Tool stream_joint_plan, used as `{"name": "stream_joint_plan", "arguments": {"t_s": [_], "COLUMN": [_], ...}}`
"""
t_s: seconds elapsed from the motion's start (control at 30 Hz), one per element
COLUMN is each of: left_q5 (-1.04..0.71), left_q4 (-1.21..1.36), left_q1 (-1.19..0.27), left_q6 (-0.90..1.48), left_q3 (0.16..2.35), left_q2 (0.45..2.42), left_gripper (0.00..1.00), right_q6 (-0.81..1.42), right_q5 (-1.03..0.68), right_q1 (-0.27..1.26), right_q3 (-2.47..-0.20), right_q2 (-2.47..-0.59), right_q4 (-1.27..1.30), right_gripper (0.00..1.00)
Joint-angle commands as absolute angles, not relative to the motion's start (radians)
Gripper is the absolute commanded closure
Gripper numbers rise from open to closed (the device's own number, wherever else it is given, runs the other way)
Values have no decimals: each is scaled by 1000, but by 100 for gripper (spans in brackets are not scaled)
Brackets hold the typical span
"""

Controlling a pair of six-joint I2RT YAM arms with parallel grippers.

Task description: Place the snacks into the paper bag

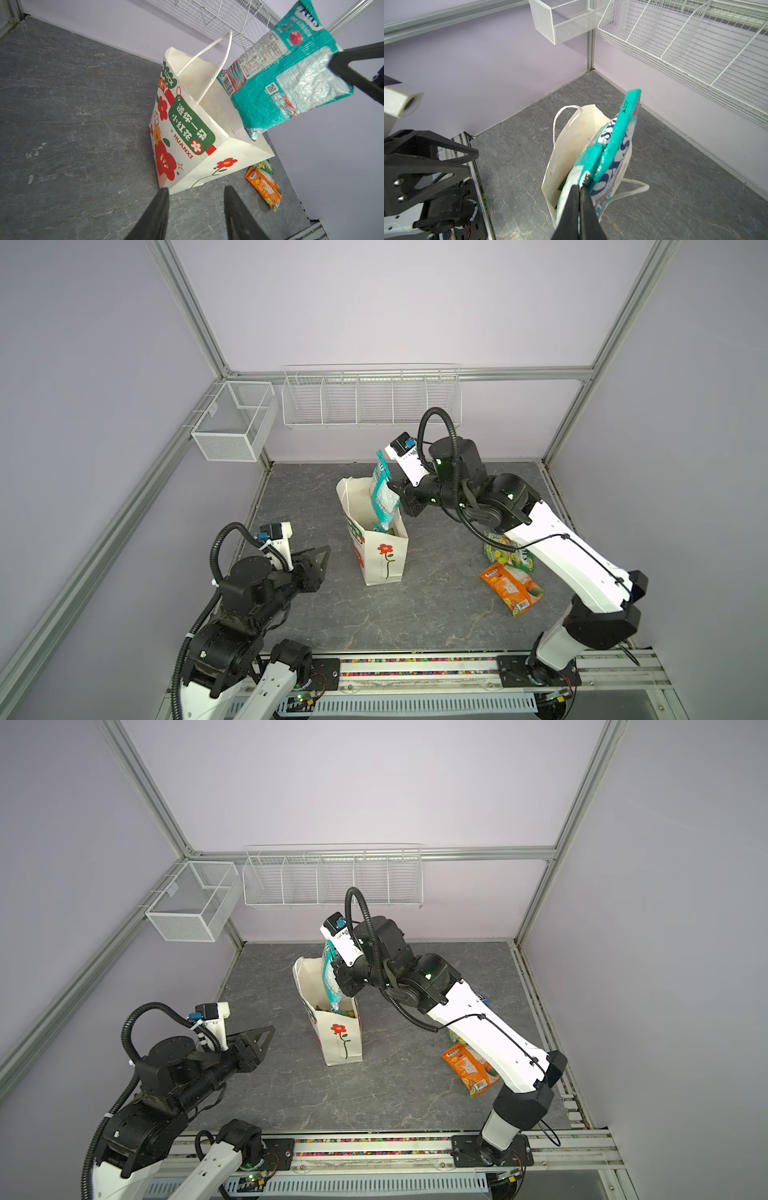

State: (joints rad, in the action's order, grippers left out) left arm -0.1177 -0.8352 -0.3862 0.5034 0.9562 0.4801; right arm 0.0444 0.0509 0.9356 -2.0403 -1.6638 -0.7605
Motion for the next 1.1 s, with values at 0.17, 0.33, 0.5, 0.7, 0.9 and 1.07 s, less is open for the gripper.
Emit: {"name": "stream_joint_plan", "arguments": {"t_s": [0.17,0.33,0.5,0.7,0.9,1.07], "left_q5": [-140,-145,-150,-155,-159,-166], "left_q4": [-825,-825,-821,-814,-813,-813], "left_q1": [-382,-382,-383,-383,-383,-382], "left_q6": [518,521,524,525,526,526], "left_q3": [942,942,942,944,943,939], "left_q2": [469,470,473,479,482,481], "left_gripper": [56,56,56,56,56,56], "right_q6": [36,41,50,53,59,72], "right_q5": [22,18,9,4,-12,-23], "right_q1": [923,920,920,920,920,920], "right_q3": [-2059,-2057,-2056,-2049,-2049,-2035], "right_q2": [-1677,-1683,-1686,-1682,-1677,-1662], "right_q4": [-728,-729,-730,-730,-731,-725], "right_gripper": [93,93,93,93,72,60]}}
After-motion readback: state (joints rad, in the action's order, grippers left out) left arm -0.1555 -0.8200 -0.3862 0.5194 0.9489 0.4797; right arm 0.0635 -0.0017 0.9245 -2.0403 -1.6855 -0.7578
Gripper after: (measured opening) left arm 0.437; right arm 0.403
